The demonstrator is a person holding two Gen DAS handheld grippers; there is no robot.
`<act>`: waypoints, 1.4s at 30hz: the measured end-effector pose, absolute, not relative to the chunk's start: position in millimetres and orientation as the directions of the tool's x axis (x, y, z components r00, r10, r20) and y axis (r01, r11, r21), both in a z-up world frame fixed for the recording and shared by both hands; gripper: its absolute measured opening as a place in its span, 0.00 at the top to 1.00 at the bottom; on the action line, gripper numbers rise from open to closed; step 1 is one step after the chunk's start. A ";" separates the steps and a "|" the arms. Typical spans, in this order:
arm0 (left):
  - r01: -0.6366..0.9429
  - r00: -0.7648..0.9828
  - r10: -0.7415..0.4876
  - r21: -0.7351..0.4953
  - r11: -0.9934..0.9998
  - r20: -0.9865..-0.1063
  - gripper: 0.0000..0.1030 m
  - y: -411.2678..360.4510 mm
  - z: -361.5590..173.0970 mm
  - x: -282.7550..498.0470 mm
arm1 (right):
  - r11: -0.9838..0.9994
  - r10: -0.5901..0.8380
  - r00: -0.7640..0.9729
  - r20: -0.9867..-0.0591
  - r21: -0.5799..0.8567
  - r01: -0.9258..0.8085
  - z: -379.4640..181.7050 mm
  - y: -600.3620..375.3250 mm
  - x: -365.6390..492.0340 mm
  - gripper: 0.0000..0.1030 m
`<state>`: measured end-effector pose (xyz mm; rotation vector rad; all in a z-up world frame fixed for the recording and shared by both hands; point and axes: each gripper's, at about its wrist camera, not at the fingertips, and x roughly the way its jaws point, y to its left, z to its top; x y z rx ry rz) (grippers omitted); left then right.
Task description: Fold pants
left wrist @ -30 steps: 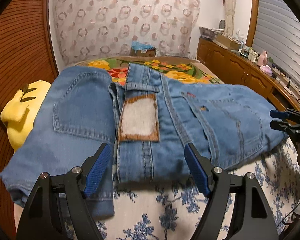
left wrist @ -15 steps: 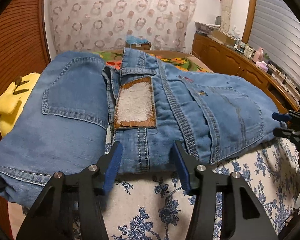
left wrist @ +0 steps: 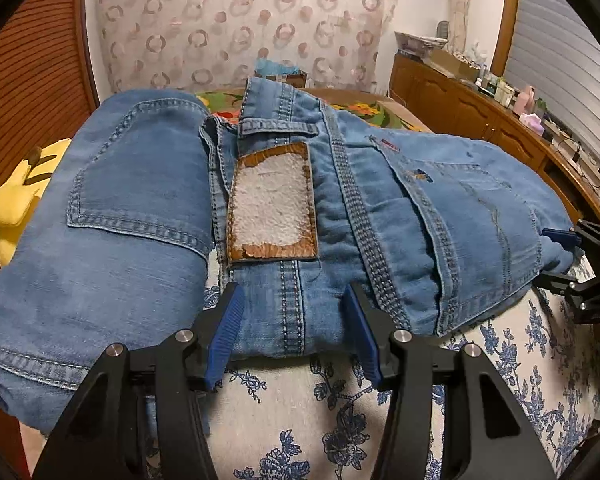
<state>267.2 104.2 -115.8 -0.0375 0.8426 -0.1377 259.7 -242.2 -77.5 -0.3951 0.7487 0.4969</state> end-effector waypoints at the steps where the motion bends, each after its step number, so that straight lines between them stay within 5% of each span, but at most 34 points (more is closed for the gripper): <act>1: 0.107 0.656 -0.137 -0.088 0.990 -0.742 0.48 104.3 -116.3 267.4 | 0.813 0.287 0.630 -0.722 -0.164 -0.558 -78.0 -241.4 260.2 0.28; 4: 0.110 0.657 -0.140 -0.090 0.990 -0.741 0.49 104.2 -116.4 267.3 | 0.815 0.298 0.623 -0.723 -0.148 -0.561 -78.7 -240.1 262.2 0.28; 6: 0.128 0.654 -0.168 -0.111 0.986 -0.738 0.67 103.5 -115.4 266.5 | 0.813 0.302 0.627 -0.718 -0.150 -0.563 -79.2 -244.3 260.5 0.29; 12: 0.118 0.678 -0.139 -0.080 0.990 -0.722 0.84 97.8 -110.7 258.1 | 0.811 0.303 0.640 -0.706 -0.162 -0.562 -80.6 -250.1 255.8 0.47; 17: 0.120 0.685 -0.149 -0.091 0.989 -0.713 0.86 99.4 -107.5 253.0 | 0.808 0.307 0.644 -0.701 -0.166 -0.565 -81.0 -256.3 249.2 0.66; 23: 0.131 0.707 -0.148 -0.078 0.988 -0.692 0.87 94.5 -96.6 243.7 | 0.818 0.306 0.653 -0.693 -0.160 -0.552 -82.0 -260.6 245.4 0.77; 42: 0.103 0.787 -0.098 -0.026 0.994 -0.609 0.88 109.9 -52.7 179.9 | 0.805 0.376 0.695 -0.613 -0.155 -0.573 -64.2 -260.5 152.9 0.85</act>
